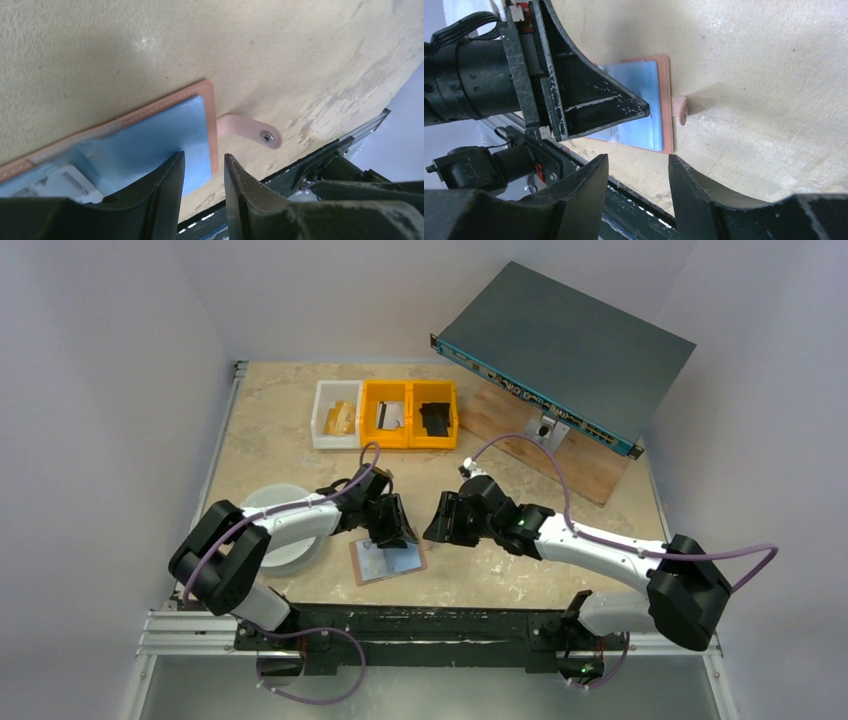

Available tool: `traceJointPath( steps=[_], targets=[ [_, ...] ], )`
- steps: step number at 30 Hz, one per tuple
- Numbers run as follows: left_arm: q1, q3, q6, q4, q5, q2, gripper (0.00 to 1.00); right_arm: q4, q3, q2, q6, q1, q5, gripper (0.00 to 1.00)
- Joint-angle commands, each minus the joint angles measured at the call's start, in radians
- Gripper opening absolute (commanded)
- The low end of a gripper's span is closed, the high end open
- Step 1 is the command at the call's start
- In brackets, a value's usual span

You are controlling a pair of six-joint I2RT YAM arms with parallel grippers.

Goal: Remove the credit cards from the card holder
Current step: Remove the credit card from the card holder.

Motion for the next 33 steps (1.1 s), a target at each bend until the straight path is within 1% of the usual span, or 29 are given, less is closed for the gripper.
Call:
traceJointPath(
  steps=[1, 3, 4, 7, 10, 14, 20, 25, 29, 33],
  targets=[
    [-0.006, 0.025, 0.016, 0.068, 0.021, 0.061, 0.35, -0.013, -0.007, -0.013, -0.017, -0.001, 0.03, 0.47],
    [-0.007, 0.012, 0.008, 0.08, 0.024, 0.082, 0.35, 0.004, 0.001, 0.004, -0.02, 0.003, 0.034, 0.46],
    [-0.007, 0.004, 0.004, 0.091, 0.027, 0.087, 0.35, 0.025, 0.004, 0.015, -0.02, 0.004, 0.013, 0.43],
    [-0.006, -0.018, -0.004, 0.108, 0.035, 0.08, 0.35, 0.082, 0.021, 0.077, -0.023, 0.018, -0.019, 0.28],
    [-0.006, -0.018, 0.004, 0.099, 0.038, 0.065, 0.36, 0.15, 0.043, 0.158, -0.022, 0.037, -0.063, 0.16],
    [-0.005, -0.004, 0.015, 0.08, 0.053, 0.049, 0.37, 0.271, 0.037, 0.257, 0.006, 0.051, -0.128, 0.08],
    [-0.003, 0.013, 0.033, 0.043, 0.058, 0.015, 0.38, 0.399, -0.003, 0.347, 0.054, 0.051, -0.156, 0.03],
    [0.001, 0.017, 0.042, 0.02, 0.06, -0.03, 0.39, 0.47, -0.037, 0.408, 0.097, 0.051, -0.156, 0.0],
    [0.02, 0.001, 0.063, -0.02, 0.04, -0.11, 0.44, 0.477, -0.054, 0.431, 0.116, 0.051, -0.147, 0.0],
    [0.049, -0.015, 0.102, -0.126, -0.026, -0.219, 0.48, 0.461, -0.063, 0.418, 0.117, 0.052, -0.127, 0.0]
  ],
)
